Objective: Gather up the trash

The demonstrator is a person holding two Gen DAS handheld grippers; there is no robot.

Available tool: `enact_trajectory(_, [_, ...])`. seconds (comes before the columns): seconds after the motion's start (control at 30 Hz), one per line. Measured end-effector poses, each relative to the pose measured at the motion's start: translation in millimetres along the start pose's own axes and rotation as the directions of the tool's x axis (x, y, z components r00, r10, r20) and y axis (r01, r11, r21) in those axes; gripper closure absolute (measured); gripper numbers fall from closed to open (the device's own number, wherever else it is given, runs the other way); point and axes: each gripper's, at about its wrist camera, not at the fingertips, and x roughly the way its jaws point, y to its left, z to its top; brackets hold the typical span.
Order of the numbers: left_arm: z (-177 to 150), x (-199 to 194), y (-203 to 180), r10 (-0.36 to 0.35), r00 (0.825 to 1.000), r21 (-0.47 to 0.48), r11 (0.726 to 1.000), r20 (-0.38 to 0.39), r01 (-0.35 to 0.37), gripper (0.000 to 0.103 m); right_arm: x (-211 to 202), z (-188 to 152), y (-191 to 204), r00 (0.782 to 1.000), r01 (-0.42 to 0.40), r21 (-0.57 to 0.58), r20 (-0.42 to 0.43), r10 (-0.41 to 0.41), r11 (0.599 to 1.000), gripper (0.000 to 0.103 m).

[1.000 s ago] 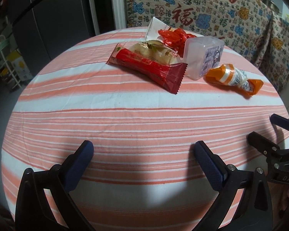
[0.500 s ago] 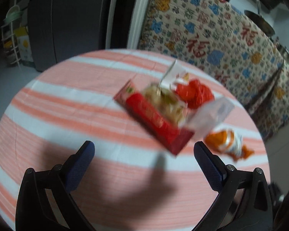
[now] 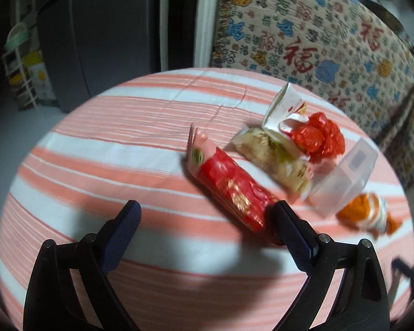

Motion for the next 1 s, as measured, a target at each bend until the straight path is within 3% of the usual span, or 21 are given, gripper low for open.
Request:
enact_trajectory(0.1, [1.2,-2.6,11.3,-0.039,0.999,0.017,0.999,-0.029,0.039,0.008,0.0,0.0,0.0,1.000,0.001,0.001,0.000,-0.001,1.000,0.004])
enact_trajectory(0.23, [3.5,5.6,16.0,-0.166,0.985,-0.115,0.980,-0.047,0.160,0.007,0.3,0.5,0.6,1.000,0.005,0.001,0.000,-0.005,1.000,0.004])
enact_trajectory(0.5, [7.4,22.5,-36.0,-0.017,0.999,-0.046,0.999,-0.028,0.015,0.007,0.3,0.2,0.8,1.000,0.006,0.002,0.000,-0.006,1.000,0.004])
enact_trajectory(0.57, [3.5,17.6,-38.9,-0.048,0.999,0.006,0.999,-0.012,0.048,0.024,0.5,0.5,0.9,1.000,0.006,0.003,0.000,-0.006,1.000,0.004])
enact_trajectory(0.63, [0.5,11.4,-36.3,-0.094,0.996,0.054,0.994,-0.009,0.095,0.063,0.5,0.4,1.0,1.000,0.006,0.004,0.000,-0.006,1.000,0.004])
enact_trajectory(0.7, [-3.3,1.8,-31.3,-0.126,0.992,0.111,0.986,-0.014,0.127,0.078,0.5,0.4,1.0,1.000,0.007,0.004,0.000,-0.007,1.000,0.004])
enact_trajectory(0.8, [-7.7,-9.4,-23.2,-0.153,0.987,0.193,0.968,-0.040,0.158,0.090,0.4,0.9,0.5,1.000,0.007,0.005,0.000,-0.007,1.000,0.004])
enact_trajectory(0.87, [-12.1,-16.0,-14.3,-0.235,0.963,0.234,0.937,-0.129,0.260,0.090,0.4,1.4,0.4,1.000,0.007,0.006,-0.001,-0.007,1.000,0.004])
enact_trajectory(0.93, [-17.2,-24.5,-7.8,-0.274,0.944,0.270,0.909,-0.185,0.317,0.089,0.1,1.3,0.2,1.000,0.007,0.007,-0.001,-0.007,1.000,0.004])
enact_trajectory(1.0, [-25.3,-33.8,-3.8,-0.272,0.942,0.303,0.897,-0.197,0.322,0.086,-0.6,1.1,-1.0,1.000,0.000,0.013,0.002,0.000,1.000,0.005])
